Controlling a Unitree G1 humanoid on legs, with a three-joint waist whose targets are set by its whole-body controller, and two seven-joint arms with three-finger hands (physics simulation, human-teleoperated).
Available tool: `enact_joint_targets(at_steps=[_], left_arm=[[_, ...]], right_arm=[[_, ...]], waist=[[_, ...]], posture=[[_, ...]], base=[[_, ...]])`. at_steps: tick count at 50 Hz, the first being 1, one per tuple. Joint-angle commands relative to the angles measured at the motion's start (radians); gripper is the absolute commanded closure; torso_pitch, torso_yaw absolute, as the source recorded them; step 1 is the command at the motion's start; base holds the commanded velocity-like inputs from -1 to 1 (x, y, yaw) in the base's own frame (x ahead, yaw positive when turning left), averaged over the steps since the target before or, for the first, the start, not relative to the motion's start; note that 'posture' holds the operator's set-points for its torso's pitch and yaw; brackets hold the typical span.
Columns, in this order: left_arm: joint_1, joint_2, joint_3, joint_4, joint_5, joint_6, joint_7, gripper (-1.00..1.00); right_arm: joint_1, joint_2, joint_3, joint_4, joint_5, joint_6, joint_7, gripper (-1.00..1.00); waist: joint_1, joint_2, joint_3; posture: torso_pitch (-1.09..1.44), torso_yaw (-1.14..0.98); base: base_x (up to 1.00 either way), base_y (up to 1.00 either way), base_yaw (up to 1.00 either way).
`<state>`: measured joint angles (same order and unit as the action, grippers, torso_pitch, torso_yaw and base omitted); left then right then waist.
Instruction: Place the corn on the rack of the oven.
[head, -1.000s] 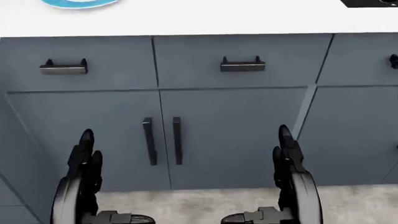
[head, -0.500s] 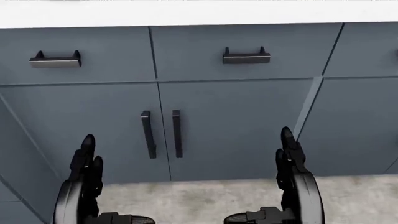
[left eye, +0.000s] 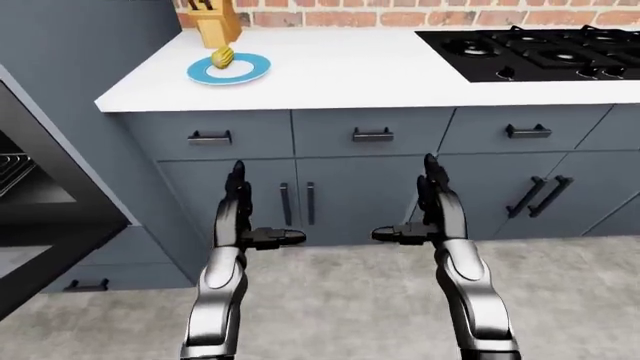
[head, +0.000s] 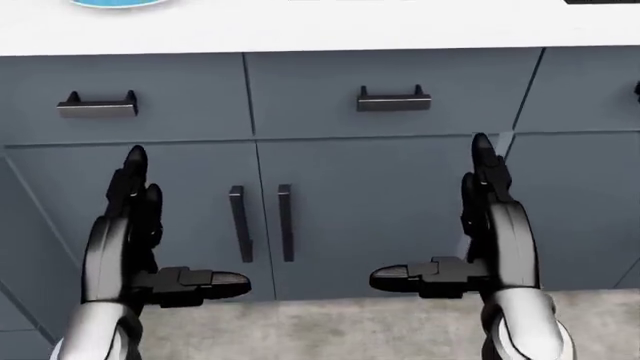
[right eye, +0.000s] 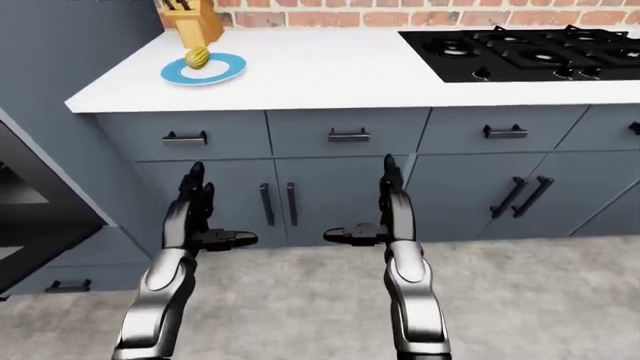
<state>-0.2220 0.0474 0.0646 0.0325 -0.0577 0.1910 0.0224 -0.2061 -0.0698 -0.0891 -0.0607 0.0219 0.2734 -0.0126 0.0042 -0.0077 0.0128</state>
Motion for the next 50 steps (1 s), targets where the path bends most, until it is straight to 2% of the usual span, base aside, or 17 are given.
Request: enact_joint_targets(at_steps=[1, 4, 9, 18, 21, 29, 32, 37, 50], left_arm=[[-0.043, 0.005, 0.003, -0.053, -0.004, 0.002, 0.007, -1.00], [-0.062, 0.007, 0.004, -0.060, -0.007, 0.024, 0.013, -1.00], [-0.123, 0.024, 0.021, -0.092, -0.029, 0.101, 0.026, -1.00], [-0.213, 0.052, 0.038, -0.076, -0.048, 0.147, 0.048, -1.00], [-0.238, 0.054, 0.037, -0.093, -0.048, 0.168, 0.071, -1.00], [-0.325, 0.080, 0.049, -0.095, -0.076, 0.243, 0.084, -1.00], [-0.329, 0.086, 0.049, -0.114, -0.085, 0.263, 0.080, -1.00], [-0.332, 0.099, 0.053, -0.162, -0.090, 0.321, 0.074, -1.00], [-0.355, 0.110, 0.067, -0.263, -0.095, 0.430, 0.088, -1.00]], right_arm=[[-0.045, -0.004, 0.001, -0.052, 0.006, 0.012, 0.002, -1.00], [-0.071, -0.004, 0.002, -0.041, 0.014, 0.021, 0.003, -1.00], [-0.131, -0.027, -0.014, -0.082, 0.019, 0.115, -0.013, -1.00], [-0.209, -0.050, -0.017, -0.108, 0.011, 0.226, -0.004, -1.00], [-0.223, -0.052, -0.020, -0.091, 0.016, 0.204, -0.005, -1.00], [-0.313, -0.086, -0.031, -0.118, 0.033, 0.293, -0.004, -1.00], [-0.337, -0.088, -0.028, -0.127, 0.038, 0.317, 0.001, -1.00], [-0.376, -0.109, -0.052, -0.173, 0.062, 0.378, -0.011, -1.00], [-0.388, -0.125, -0.058, -0.294, 0.098, 0.478, -0.028, -1.00]], waist=[[0.000, 0.000, -0.021], [0.000, 0.000, -0.021], [0.001, -0.001, -0.024], [0.002, -0.001, -0.024], [0.002, 0.000, -0.024], [0.003, 0.000, -0.023], [0.002, 0.001, -0.023], [0.001, 0.002, -0.023], [0.003, 0.000, -0.017]], posture=[[0.00, 0.00], [0.00, 0.00], [0.00, 0.00], [0.00, 0.00], [0.00, 0.00], [0.00, 0.00], [0.00, 0.00], [0.00, 0.00], [0.00, 0.00]], base=[[0.00, 0.00, 0.00], [0.00, 0.00, 0.00], [0.00, 0.00, 0.00], [0.00, 0.00, 0.00], [0.00, 0.00, 0.00], [0.00, 0.00, 0.00], [0.00, 0.00, 0.00], [0.00, 0.00, 0.00], [0.00, 0.00, 0.00]])
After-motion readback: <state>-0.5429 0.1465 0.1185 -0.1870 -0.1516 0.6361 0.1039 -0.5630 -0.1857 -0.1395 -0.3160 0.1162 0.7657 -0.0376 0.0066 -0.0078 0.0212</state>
